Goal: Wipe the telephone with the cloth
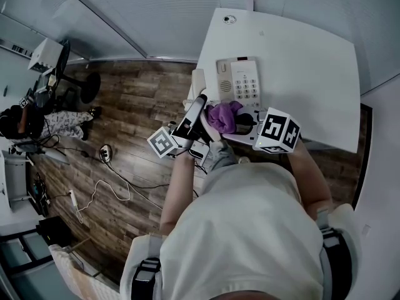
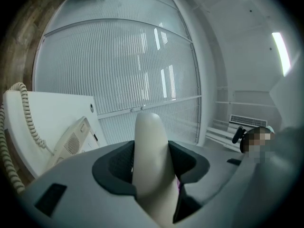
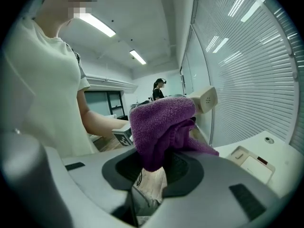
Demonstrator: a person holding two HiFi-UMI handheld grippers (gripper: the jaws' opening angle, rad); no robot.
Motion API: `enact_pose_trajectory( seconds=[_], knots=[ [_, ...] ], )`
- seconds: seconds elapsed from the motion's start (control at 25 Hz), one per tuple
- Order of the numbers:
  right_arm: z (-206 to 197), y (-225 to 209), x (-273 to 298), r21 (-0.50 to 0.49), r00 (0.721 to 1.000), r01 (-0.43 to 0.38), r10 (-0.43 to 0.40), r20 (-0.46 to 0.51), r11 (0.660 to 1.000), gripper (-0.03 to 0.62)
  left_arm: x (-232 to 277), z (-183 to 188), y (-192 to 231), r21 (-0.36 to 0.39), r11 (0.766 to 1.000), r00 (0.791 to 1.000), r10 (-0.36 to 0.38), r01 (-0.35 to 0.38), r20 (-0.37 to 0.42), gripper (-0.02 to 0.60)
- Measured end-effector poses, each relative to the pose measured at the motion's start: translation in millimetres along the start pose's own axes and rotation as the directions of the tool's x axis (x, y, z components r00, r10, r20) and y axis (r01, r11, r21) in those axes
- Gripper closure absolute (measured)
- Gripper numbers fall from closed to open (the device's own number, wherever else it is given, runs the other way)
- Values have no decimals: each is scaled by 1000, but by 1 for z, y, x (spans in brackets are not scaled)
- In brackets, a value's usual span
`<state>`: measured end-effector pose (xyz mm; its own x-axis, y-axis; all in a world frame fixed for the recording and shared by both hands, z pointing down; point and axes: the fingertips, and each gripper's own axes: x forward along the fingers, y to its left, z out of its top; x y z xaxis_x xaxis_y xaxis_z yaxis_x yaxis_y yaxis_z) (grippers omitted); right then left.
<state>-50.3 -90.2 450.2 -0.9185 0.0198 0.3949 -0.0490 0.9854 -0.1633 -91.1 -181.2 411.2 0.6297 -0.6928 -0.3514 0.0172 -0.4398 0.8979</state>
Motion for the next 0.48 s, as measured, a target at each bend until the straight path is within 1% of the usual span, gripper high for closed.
enact_pose_trajectory(
  seconds=[0.24,0.48],
  knots=[
    [-6,4,0,24,1000,14,-14,-1,1000,480,-1,8,2,24,999,999,26,-27,22,356],
    [-15,15,-2,76,1000,9,-10,13,997,480,2,14,7,24,998,998,51,-52,42,356]
  ],
)
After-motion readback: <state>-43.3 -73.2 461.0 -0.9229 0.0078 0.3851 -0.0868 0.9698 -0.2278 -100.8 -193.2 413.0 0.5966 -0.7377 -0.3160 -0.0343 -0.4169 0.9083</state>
